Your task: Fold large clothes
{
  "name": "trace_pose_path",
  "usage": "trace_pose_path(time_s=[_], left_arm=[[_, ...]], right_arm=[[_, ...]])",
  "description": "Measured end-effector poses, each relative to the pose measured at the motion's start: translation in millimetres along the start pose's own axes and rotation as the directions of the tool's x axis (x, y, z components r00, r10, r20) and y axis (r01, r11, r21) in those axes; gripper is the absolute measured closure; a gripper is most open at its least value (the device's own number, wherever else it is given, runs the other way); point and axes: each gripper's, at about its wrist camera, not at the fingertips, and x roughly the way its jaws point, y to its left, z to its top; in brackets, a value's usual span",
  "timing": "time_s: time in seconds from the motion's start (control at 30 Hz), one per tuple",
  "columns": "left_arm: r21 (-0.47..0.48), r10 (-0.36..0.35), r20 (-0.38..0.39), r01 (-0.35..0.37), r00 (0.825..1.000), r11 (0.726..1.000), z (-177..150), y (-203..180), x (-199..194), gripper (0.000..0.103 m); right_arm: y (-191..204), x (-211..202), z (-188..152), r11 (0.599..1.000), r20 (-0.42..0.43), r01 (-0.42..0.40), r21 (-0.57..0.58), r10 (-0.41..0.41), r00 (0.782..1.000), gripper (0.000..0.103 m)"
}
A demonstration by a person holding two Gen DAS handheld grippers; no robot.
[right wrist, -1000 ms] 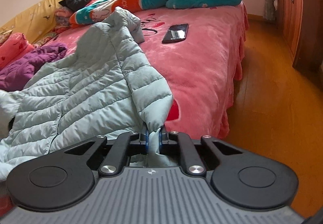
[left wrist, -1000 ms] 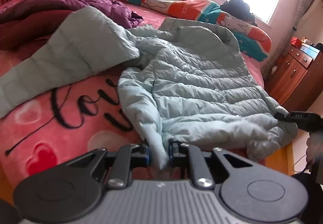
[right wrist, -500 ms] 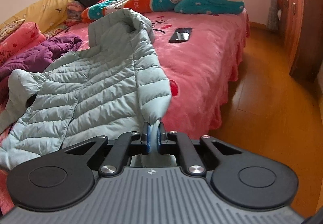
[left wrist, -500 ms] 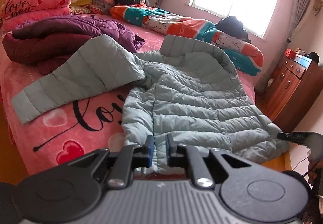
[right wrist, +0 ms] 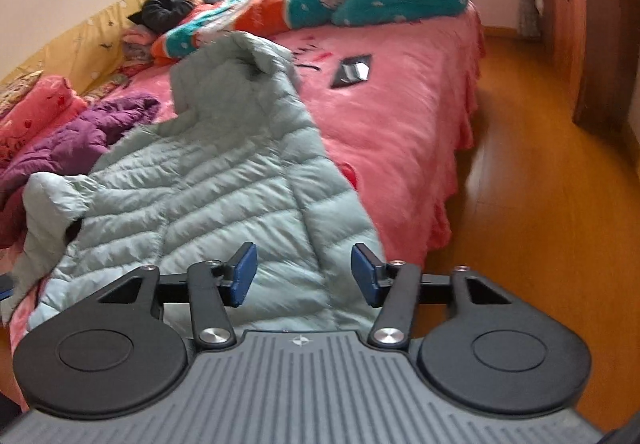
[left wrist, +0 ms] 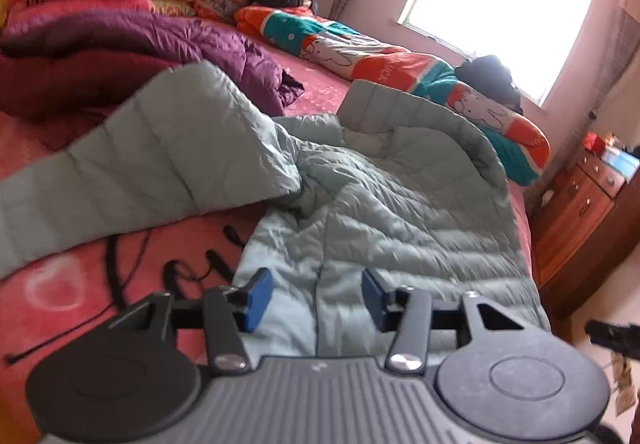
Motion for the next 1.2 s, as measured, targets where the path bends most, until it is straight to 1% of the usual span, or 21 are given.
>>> trace_pose_path(time_s=[0.03,0.07,0.1,0.13,0.17,0.2,0.3,0.43,0.47,0.53,0.57,0.6,0.67,0.7,0.8,0.87,0.93,1.0,1.03,1.13,1.2], left_arm=[[-0.027,-0.006,-0.006,0.006,1.000,1.000,4,4,13,0.044],[-0.052,-0.016,-0.008,0.016,1.000,0.999,7,8,25,0.042],[-0.071,-0.028,-0.006,0.027,1.000,0.997,10,12,34,0.042],[-0.086,-0.039,-0.006,0.038,0.999,0.996,13,15,45,0.042],[-0.094,-0.046,-0.004,0.045,0.999,0.995,17,18,54,0.042],[-0.096,-0.050,0.001,0.050,0.999,0.994,21,20,63,0.042],[-0.101,-0.064,0.013,0.065,0.998,0.993,34,26,83,0.042],[-0.143,-0.101,0.029,0.105,0.994,0.984,48,37,98,0.039],[-0.156,-0.109,0.029,0.113,0.994,0.981,50,40,102,0.038],[-0.179,-0.122,0.011,0.122,0.992,0.976,50,45,108,0.037],[-0.199,-0.130,-0.005,0.126,0.992,0.972,47,47,111,0.036],[-0.228,-0.143,-0.029,0.133,0.989,0.964,44,51,114,0.036],[-0.266,-0.159,-0.075,0.134,0.984,0.955,39,56,121,0.036],[-0.268,-0.161,-0.086,0.133,0.983,0.954,37,57,123,0.036],[-0.278,-0.181,-0.091,0.150,0.979,0.949,36,59,132,0.035],[-0.291,-0.195,-0.068,0.167,0.978,0.942,39,62,137,0.033],[-0.308,-0.200,-0.032,0.181,0.979,0.934,43,68,139,0.032],[-0.332,-0.212,-0.003,0.199,0.977,0.922,44,73,141,0.031],[-0.340,-0.217,0.004,0.206,0.976,0.918,45,75,143,0.030],[-0.332,-0.225,0.025,0.220,0.974,0.917,47,76,148,0.029],[-0.332,-0.222,0.038,0.222,0.974,0.917,48,76,149,0.029]], right_arm=[[4,3,3,1.000,0.002,-0.009,-0.001,0.009,1.000,0.028],[9,8,5,1.000,0.004,-0.020,-0.001,0.020,1.000,0.018],[17,13,8,0.999,0.006,-0.042,-0.007,0.042,0.999,0.014],[23,17,11,0.998,0.008,-0.059,-0.016,0.059,0.998,0.013],[32,24,15,0.997,0.010,-0.072,-0.028,0.073,0.997,0.010],[43,34,20,0.996,0.006,-0.085,-0.041,0.085,0.996,0.004],[75,68,39,0.987,-0.019,-0.150,-0.053,0.149,0.989,0.004],[116,121,71,0.963,-0.033,-0.265,-0.056,0.263,0.964,0.003],[127,137,80,0.954,-0.040,-0.294,-0.059,0.292,0.956,0.003],[149,171,96,0.927,-0.074,-0.372,-0.055,0.368,0.927,0.002],[160,187,103,0.913,-0.091,-0.401,-0.071,0.394,0.914,0.001],[172,200,109,0.904,-0.100,-0.414,-0.105,0.404,0.909,0.001],[198,228,121,0.884,-0.120,-0.415,-0.214,0.398,0.909,0.001],[209,240,126,0.876,-0.126,-0.413,-0.248,0.394,0.910,0.001],[232,276,139,0.850,-0.145,-0.421,-0.316,0.395,0.907,0.001],[243,298,148,0.837,-0.165,-0.424,-0.347,0.390,0.906,0.001],[247,318,150,0.830,-0.205,-0.423,-0.363,0.372,0.905,0.001],[253,338,154,0.822,-0.255,-0.440,-0.361,0.367,0.895,0.001],[252,345,151,0.820,-0.269,-0.443,-0.362,0.364,0.892,0.001],[257,372,154,0.812,-0.337,-0.484,-0.326,0.378,0.862,0.000],[262,382,150,0.812,-0.361,-0.483,-0.328,0.365,0.858,0.000]])
